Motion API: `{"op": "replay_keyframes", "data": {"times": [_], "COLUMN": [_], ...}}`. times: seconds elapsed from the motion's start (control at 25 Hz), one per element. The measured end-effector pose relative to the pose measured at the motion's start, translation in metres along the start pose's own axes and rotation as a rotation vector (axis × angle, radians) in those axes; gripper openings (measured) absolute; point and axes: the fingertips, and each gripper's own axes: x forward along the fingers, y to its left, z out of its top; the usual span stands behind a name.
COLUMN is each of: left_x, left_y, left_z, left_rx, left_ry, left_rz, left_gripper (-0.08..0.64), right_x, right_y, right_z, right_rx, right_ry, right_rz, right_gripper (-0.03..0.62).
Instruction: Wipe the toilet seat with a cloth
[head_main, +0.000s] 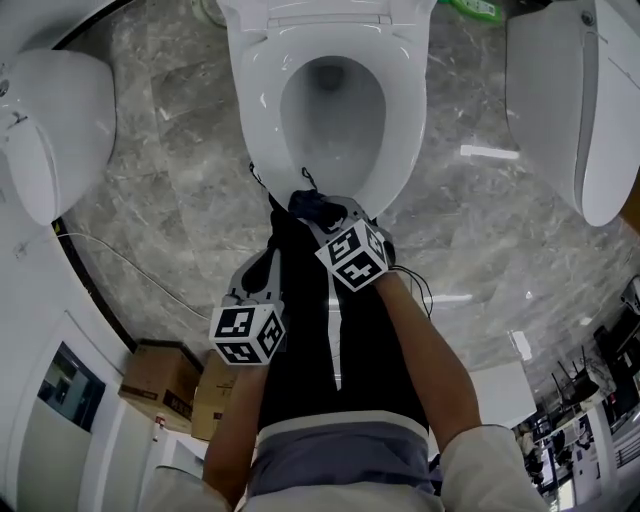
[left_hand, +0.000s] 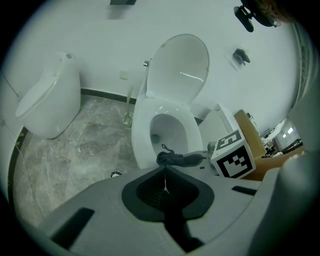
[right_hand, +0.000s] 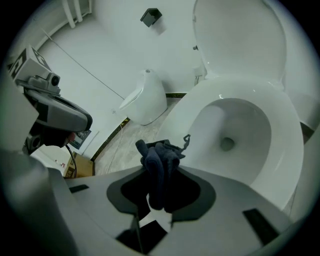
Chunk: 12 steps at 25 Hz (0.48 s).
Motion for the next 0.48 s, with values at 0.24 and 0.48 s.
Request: {"op": "replay_keyframes", "data": {"times": [0.24, 0.48], "left_x": [0.008, 0.017], "left_y": [-0.024, -0.044], "left_z": [-0.007, -0.011], "left_rx": [0.014, 0.034], "left_ry": [0.014, 0.042], "left_rz": [-0.011, -0.024], "left_gripper": [0.011, 0.011], "right_x": [-0.021, -0.043], "right_y": [-0.005, -0.024], "right_z": [-0.026, -0.053], "right_rx": [0.042, 0.078], "right_ry": [-0.014, -0.023], "right_rz": [0.017, 0.004], "right_gripper": [0.112, 0.114]}}
